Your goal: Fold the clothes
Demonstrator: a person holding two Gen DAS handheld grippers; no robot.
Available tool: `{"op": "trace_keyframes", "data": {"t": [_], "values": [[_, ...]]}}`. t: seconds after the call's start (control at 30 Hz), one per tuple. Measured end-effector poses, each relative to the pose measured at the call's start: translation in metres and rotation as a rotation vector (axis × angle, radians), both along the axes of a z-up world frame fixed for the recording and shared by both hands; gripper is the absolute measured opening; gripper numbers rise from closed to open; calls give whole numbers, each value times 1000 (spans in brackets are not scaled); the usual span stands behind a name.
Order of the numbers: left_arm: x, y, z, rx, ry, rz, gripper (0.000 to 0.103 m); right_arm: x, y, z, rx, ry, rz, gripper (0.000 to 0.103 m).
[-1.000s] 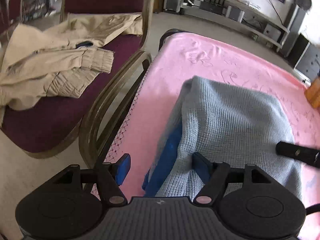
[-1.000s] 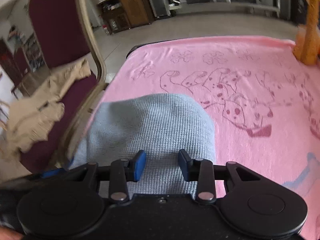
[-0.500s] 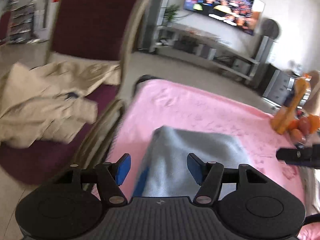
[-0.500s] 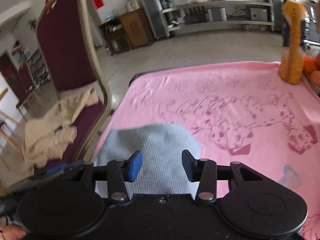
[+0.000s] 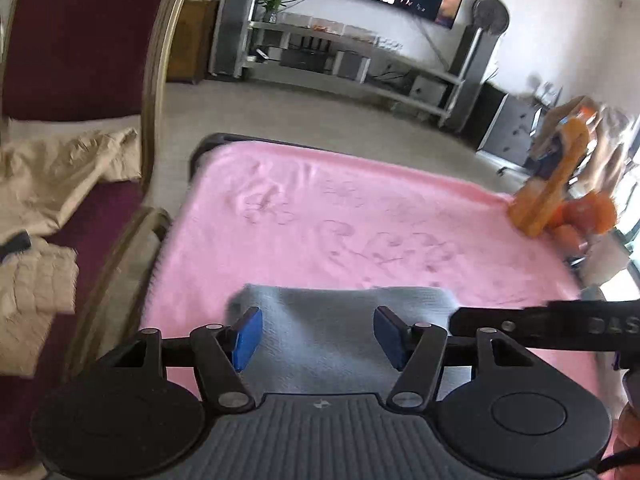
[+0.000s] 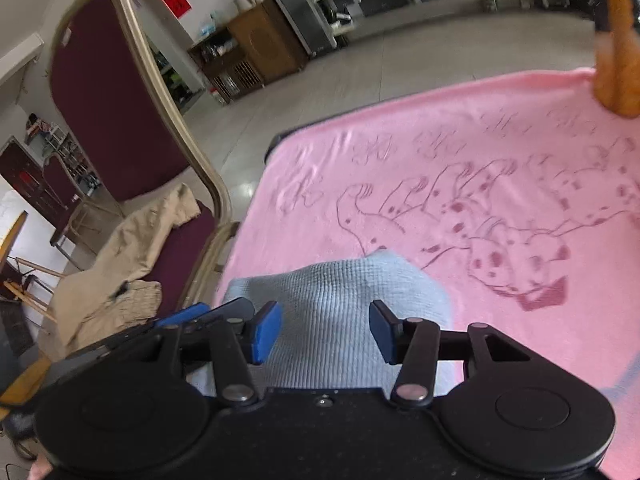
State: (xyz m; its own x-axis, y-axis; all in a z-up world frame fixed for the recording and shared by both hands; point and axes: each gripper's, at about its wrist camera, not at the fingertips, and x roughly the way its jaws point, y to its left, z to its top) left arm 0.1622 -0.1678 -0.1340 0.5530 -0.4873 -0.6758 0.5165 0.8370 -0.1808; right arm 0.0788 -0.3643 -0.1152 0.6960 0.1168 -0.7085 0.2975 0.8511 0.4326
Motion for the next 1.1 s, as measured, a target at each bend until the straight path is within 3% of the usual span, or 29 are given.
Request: {"op": "trace_keyframes", "data": {"t": [0.1,0.17,0.27,0.33,0.4,0.5,0.57,0.67,0.87,1.1], "values": [[18,-6,-17,94,32,81,62,22,8,-17,-54,8,-10,46],[35,-4,-38,181,130,163,75,33,13,-28,-105,28,2,45],[46,11,-44,113,229,210,77,37,32,-39,-248,49,57,45],[43,15,-41,104,213,210,77,39,46,-41,-352,61,90,46],[37,18,-36,95,188,209,75,40,52,-40,-390,72,99,47],[25,30,-22,39,155,208,68,29,44,-25,-309,53,45,47],[13,39,-11,9,118,212,67,14,32,-12,-209,20,-5,48],[-1,49,3,-27,59,218,67,-8,17,5,-144,-18,-57,49],[-8,58,10,-38,36,242,67,-35,-13,20,-5,-39,-133,52],[-11,77,11,-72,59,288,67,-56,-20,23,6,-37,-157,58]]}}
